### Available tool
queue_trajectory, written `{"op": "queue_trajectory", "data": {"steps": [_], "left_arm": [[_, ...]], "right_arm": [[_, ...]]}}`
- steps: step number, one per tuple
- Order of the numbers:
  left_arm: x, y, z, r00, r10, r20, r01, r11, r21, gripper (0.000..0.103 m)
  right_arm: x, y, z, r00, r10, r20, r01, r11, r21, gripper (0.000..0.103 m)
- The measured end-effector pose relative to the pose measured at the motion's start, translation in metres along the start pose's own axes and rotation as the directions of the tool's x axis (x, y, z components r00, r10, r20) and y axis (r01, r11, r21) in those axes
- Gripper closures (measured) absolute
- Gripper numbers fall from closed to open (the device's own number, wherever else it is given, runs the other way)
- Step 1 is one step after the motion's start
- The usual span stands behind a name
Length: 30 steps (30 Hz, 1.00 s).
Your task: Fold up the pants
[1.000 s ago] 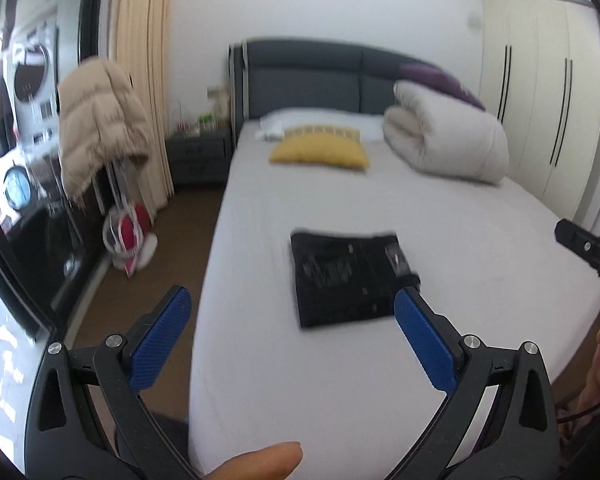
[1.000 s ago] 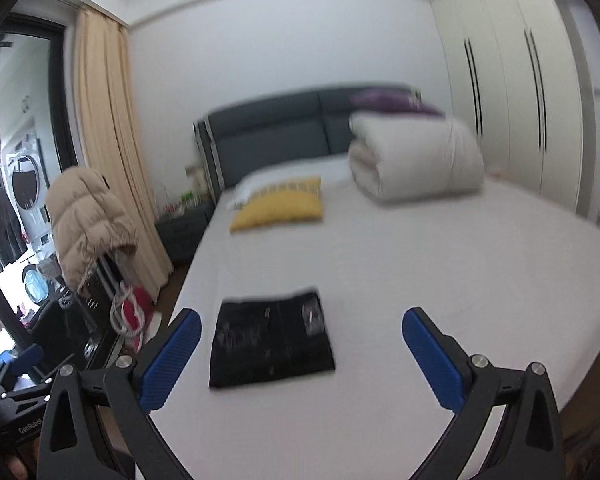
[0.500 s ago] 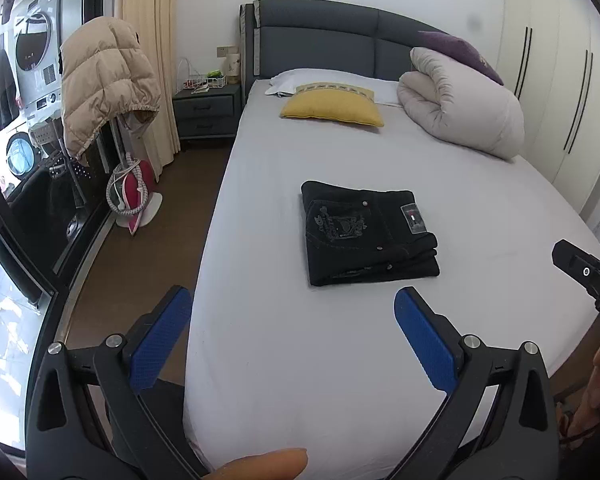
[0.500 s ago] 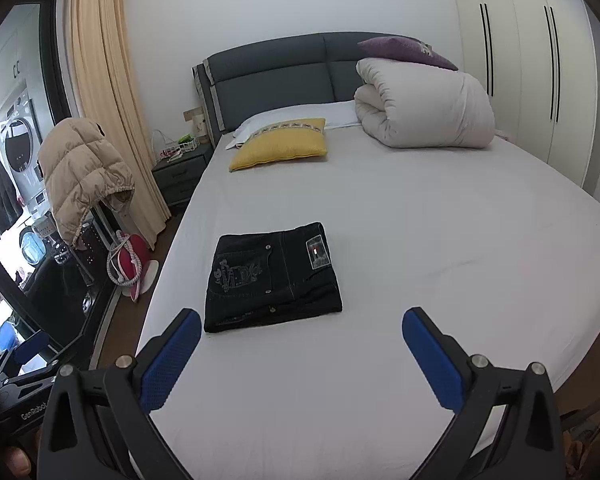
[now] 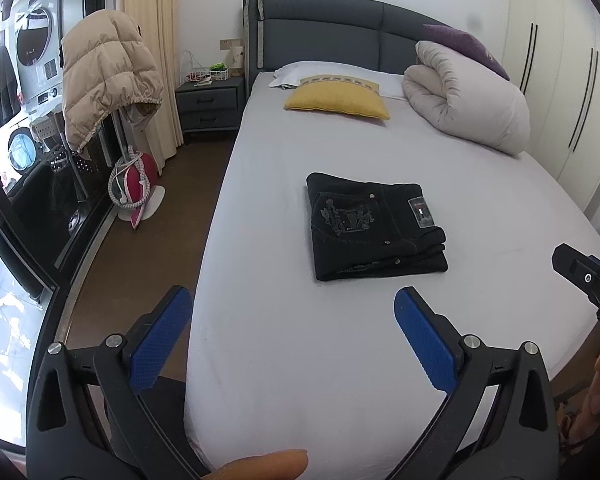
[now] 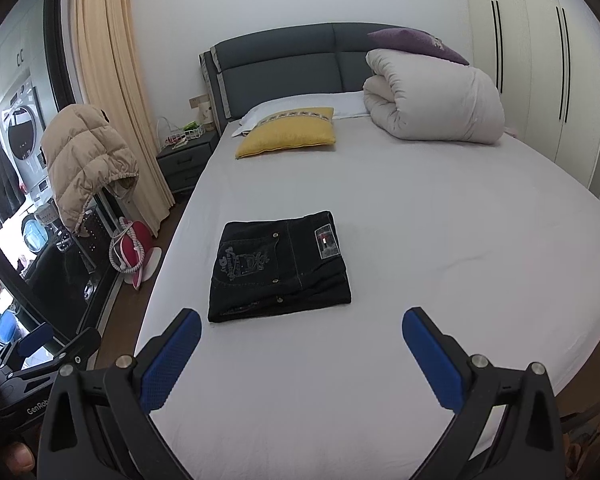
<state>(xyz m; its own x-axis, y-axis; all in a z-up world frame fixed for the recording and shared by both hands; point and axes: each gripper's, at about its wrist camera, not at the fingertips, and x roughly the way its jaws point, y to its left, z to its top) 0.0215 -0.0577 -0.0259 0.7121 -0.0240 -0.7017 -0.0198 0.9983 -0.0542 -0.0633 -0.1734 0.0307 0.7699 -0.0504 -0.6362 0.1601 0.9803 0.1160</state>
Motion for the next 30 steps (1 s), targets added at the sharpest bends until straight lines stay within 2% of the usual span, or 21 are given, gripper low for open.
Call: {"op": "queue_trajectory", "data": {"steps": [30], "left_arm": [[0.012, 0.0, -0.003, 1.0, 0.004, -0.014, -0.004, 1.0, 0.005, 0.0]], "right_arm": [[0.006, 0.0, -0.004, 1.0, 0.006, -0.022, -0.007, 1.0, -0.016, 0.0]]}}
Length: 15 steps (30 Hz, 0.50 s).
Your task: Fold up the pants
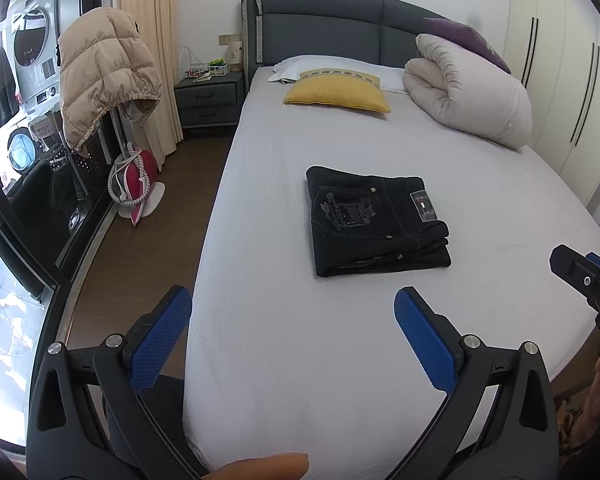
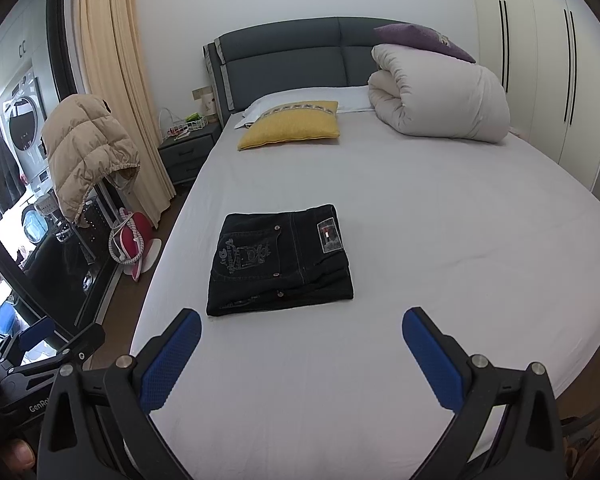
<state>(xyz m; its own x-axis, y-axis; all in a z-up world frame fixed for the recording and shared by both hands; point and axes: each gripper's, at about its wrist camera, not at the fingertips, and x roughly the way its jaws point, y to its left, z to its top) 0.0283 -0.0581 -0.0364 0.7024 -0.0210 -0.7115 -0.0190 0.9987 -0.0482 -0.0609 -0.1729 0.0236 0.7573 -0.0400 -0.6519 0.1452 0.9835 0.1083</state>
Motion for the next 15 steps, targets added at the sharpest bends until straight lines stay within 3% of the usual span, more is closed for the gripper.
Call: {"op": "queue_trajectory", "data": {"steps": [15], "left_arm": [[0.0029, 0.0014, -0.0011, 1.0, 0.0, -0.004, 0.0, 1.0, 0.004, 0.0]], "right_arm": [[0.0027, -0.0022, -0.005, 1.0, 0.002, -0.005, -0.002, 1.0, -0.002, 0.0]]}}
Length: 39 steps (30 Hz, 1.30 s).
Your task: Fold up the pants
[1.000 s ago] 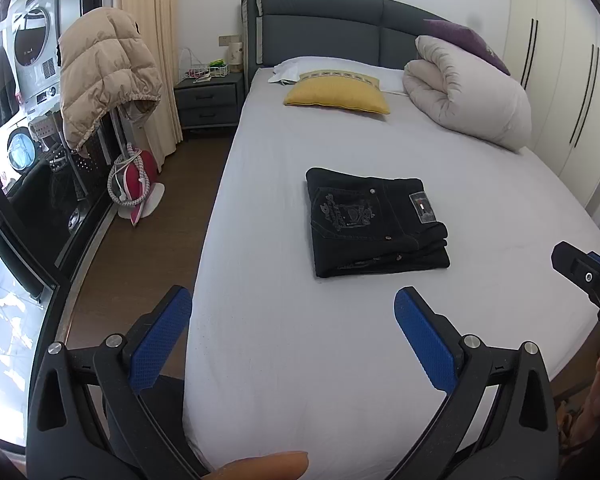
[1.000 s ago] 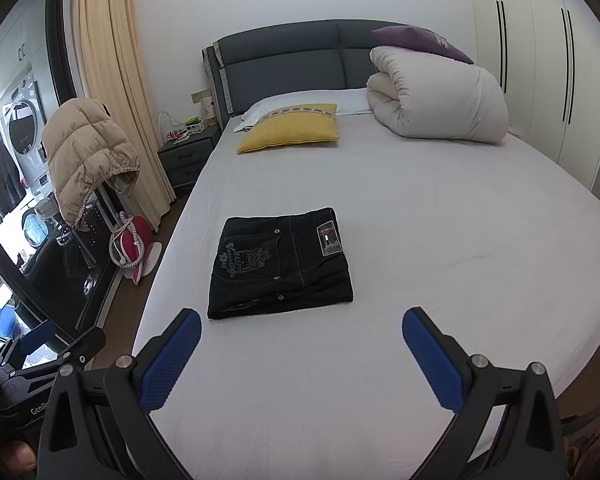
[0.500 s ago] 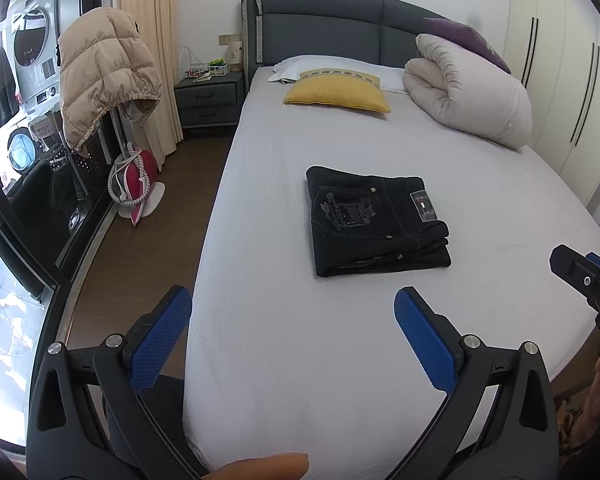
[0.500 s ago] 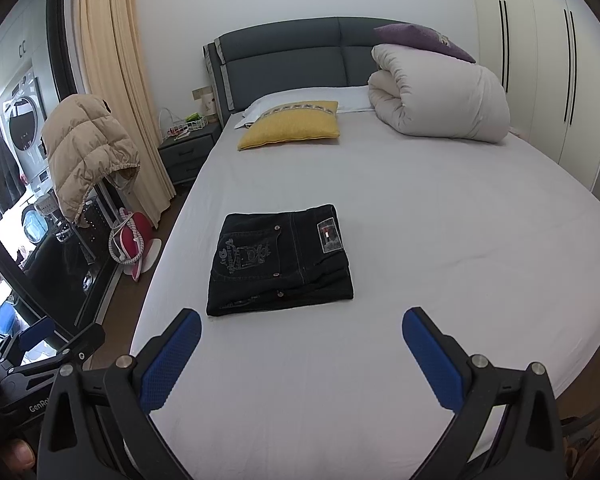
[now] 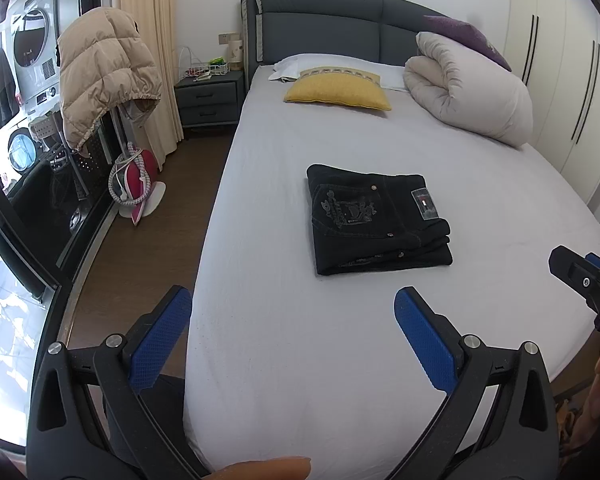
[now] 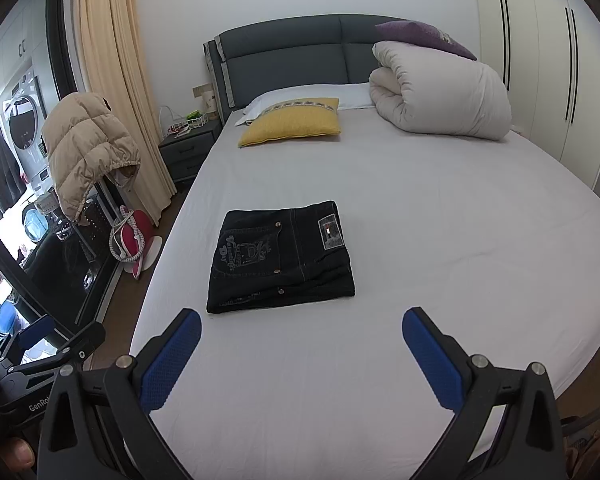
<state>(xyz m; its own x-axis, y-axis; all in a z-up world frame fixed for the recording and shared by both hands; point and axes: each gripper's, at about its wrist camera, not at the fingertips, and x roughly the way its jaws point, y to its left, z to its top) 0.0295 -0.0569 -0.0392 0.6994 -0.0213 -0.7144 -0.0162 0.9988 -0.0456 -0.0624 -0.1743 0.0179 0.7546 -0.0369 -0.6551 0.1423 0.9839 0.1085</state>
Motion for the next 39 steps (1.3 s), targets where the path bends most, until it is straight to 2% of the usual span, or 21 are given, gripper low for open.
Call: {"op": "queue_trajectory", "data": {"steps": [22, 39], "left_arm": [[0.002, 0.003, -0.002, 1.0, -0.001, -0.005, 0.001, 1.0, 0.003, 0.0], [0.003, 0.004, -0.001, 1.0, -0.002, -0.006, 0.002, 1.0, 0.005, 0.0]], "right_arm": [[0.001, -0.002, -0.001, 1.0, -0.001, -0.004, 0.001, 1.0, -0.003, 0.0], [0.005, -0.003, -0.016, 1.0, -0.012, -0.015, 0.011, 1.0, -0.021, 0.0]]}}
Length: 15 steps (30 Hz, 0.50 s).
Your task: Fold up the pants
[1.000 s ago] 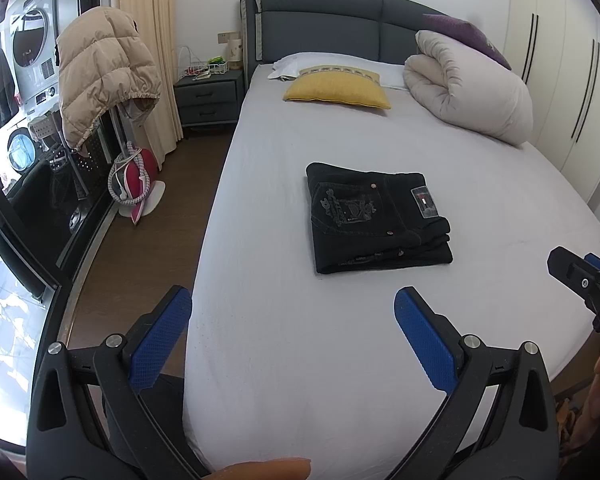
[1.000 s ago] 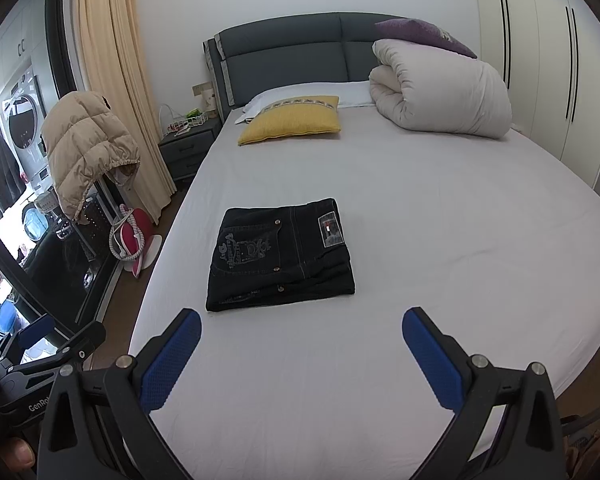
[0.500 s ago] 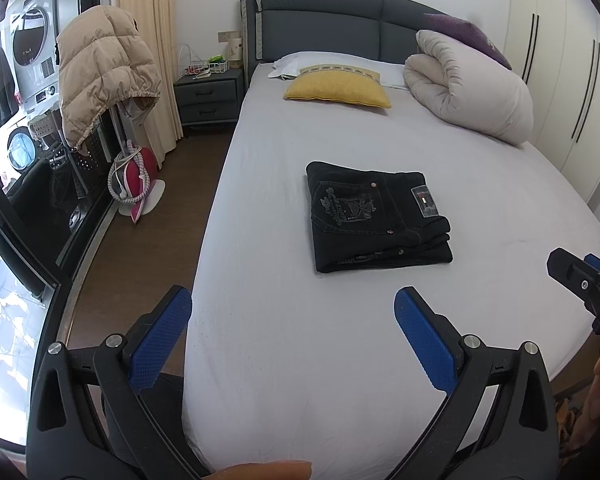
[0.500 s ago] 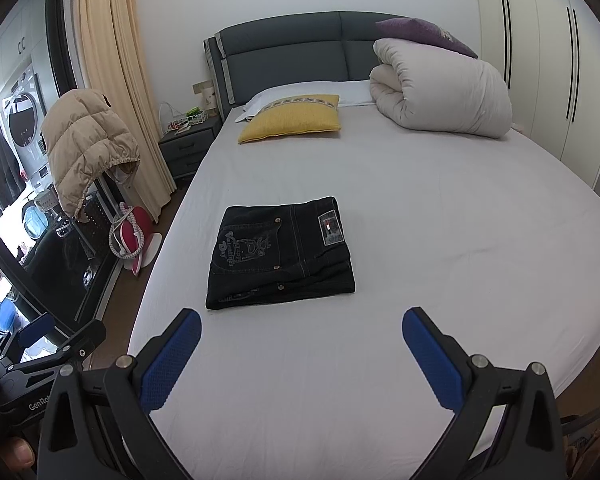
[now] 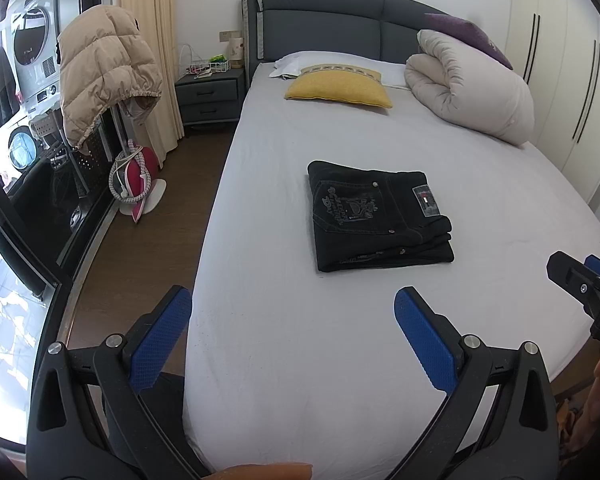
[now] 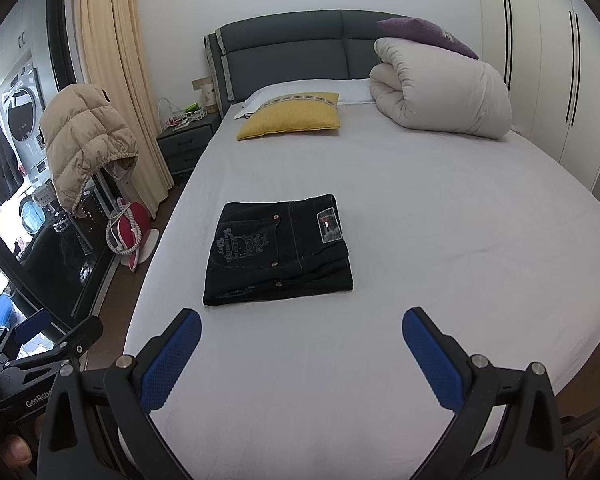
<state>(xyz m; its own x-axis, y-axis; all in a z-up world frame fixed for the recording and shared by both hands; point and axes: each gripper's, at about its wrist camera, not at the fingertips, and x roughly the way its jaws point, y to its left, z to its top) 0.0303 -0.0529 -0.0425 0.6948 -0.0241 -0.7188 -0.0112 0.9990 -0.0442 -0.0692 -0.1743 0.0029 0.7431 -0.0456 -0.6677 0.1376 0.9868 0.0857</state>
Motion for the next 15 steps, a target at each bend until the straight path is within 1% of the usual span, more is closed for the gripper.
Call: {"op": "queue_trajectory", "data": {"steps": [15], "left_arm": [[0.0007, 0.001, -0.0002, 1.0, 0.001, -0.002, -0.001, 1.0, 0.002, 0.0]], "right_arm": [[-0.001, -0.0005, -0.0024, 1.0, 0.003, -0.008, -0.003, 1.0, -0.002, 0.0]]}}
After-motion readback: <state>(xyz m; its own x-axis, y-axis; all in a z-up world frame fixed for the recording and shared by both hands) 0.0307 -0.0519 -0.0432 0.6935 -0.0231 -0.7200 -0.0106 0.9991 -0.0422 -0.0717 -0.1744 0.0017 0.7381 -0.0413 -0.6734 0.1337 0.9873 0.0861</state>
